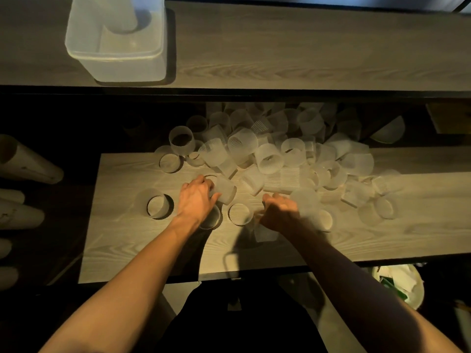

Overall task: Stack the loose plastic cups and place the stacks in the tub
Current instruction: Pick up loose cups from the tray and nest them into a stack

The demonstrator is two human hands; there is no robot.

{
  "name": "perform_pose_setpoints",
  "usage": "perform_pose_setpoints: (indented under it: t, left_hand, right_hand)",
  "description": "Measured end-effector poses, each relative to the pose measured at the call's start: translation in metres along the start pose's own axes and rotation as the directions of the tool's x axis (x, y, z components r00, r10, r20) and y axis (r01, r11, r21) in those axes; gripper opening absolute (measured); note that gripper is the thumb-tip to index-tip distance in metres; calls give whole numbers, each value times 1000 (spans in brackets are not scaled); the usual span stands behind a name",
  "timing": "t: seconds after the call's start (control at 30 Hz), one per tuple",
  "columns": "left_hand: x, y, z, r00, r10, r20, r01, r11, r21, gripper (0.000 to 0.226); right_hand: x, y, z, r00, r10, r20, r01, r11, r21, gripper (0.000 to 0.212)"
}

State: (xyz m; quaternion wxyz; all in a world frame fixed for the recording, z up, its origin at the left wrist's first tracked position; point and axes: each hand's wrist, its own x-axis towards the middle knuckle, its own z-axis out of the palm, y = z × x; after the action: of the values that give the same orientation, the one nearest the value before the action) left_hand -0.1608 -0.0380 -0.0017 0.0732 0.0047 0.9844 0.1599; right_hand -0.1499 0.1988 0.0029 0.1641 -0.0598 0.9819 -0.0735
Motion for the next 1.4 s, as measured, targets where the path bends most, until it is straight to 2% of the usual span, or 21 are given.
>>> perform_pose_setpoints:
  t: [0.07,0.17,0.4,0.47,0.57,0.63,0.77,0.8,0.87,0.9,0.97,1.03,1.1,1.2,1.3,1.4]
  left_hand:
    - [-1,1,-1,1000,-6,2,6,1000,-12,37]
    - [0,0,-3,999,-34,19,34,999,-15,37]
    - [-4,-1,-2,999,-47,-5,46,999,-24,37]
    - [-3,2,-1,999,-44,5,44,999,-28,39]
    - [-4,7,1,1000,-31,1,31,998,-63,35]
    - [-6,11,0,999,-47,1,46,989,-140,29]
    - [-5,13,-3,999,-46,-21,41,979,-198,26]
    - [-5,13,-4,999,-49,-13,45,978,-203,26]
    - [-4,12,-4,998,-59,11,60,976,-207,27]
    - [-4,12,-4,998,-64,21,67,976,-206,27]
    - [-3,12,-5,997,-67,30,71,976,-203,27]
    - [-1,13,-6,998,-56,41,63,976,-208,26]
    - [0,16,-7,998,-39,48,48,978,-203,26]
    - [-2,19,-4,1000,-10,25,15,977,-214,24]
    - [-6,23,-2,999,31,16,-27,974,-225,22]
    - [-8,29,0,997,70,27,-62,975,-212,21]
  right_hand:
    - [-6,6,8,999,-36,-40,36,999,2,36]
    - [-7,9,9,999,-12,49,7,993,119,26]
    - [-4,23,14,1000,22,-23,-13,946,323,11]
    - [-3,26,17,1000,26,-11,-20,930,367,12]
    - [-2,28,20,1000,-9,-16,14,921,389,25]
    - [-4,25,16,996,-15,-85,48,916,398,27]
    - [4,13,1,942,-47,-333,183,902,391,29]
    - [11,8,-5,953,-55,-297,174,904,390,33]
    - [27,-4,-19,996,-24,-84,54,929,365,44]
    - [36,-10,-25,1000,0,12,-4,952,305,51]
    - [49,-19,-29,995,36,92,-49,988,147,60]
    - [57,-23,-31,993,72,96,-73,997,0,60]
    - [60,-23,-30,994,89,65,-84,994,-69,50]
    - [59,-21,-38,995,102,22,-100,993,-66,32]
    - [55,-17,-39,990,138,35,-138,990,-2,32]
    - [55,-9,-32,966,222,135,-234,969,80,33]
